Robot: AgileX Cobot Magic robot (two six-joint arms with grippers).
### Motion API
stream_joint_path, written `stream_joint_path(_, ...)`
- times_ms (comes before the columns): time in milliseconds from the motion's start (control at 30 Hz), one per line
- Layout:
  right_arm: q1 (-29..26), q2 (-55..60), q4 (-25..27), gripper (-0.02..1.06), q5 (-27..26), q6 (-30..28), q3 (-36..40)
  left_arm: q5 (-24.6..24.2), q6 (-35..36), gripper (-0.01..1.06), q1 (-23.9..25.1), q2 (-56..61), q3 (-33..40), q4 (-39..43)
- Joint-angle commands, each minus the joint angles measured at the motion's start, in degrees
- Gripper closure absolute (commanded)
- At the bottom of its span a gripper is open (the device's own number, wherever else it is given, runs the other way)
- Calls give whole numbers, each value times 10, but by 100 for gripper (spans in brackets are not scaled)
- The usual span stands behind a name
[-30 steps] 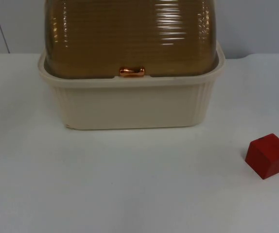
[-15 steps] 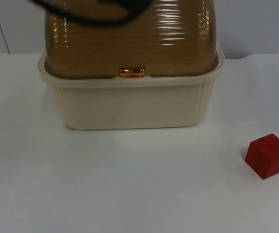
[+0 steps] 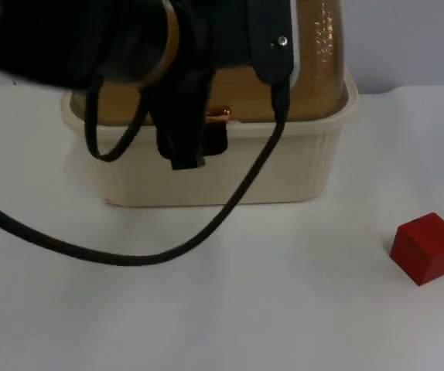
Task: Open the box lid with the left hand, place the block into the box with the right hand, then close the box lid with the left hand.
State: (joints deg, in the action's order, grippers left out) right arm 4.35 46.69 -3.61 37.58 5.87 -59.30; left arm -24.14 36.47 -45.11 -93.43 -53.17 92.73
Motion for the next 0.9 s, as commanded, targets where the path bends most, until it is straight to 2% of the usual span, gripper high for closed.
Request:
stream_joint_path(0, 2, -7, -3, 1, -1, -6, -4, 6, 120, 0, -5, 3, 9, 72)
stream_joint_path(100, 2, -7, -3, 1, 0, -6, -4, 19, 160, 0, 2, 2, 9, 72)
stream_joint_path(333, 2, -7, -3, 1, -5, -6, -4, 38, 172, 2, 5, -9, 9, 40)
stream_joint_path(400, 2, -7, -3, 1, -5, -6, -4, 47, 170, 10, 5, -18, 9, 36)
stream_joint_path(433, 2, -7, -3, 1, -5, -6, -4, 55, 167, 32, 5, -29, 9, 36)
stream_joint_path(467, 2, -7, -3, 1, -5, -6, -4, 55, 167, 32, 5, -29, 9, 36)
stream_joint_path(533, 2, -7, -3, 1, -4, -6, -4, 56, 167, 71, 5, -38, 9, 33)
stream_joint_path(567, 2, -7, -3, 1, -3, -6, -4, 56, 167, 94, 5, -39, 9, 22)
stream_joint_path(600, 2, -7, -3, 1, -1, -6, -4, 55, 167, 105, 5, -39, 9, 8)
stream_joint_path(867, 2, -7, -3, 1, 3, -6, -4, 61, 168, 105, 5, -44, 9, 5)
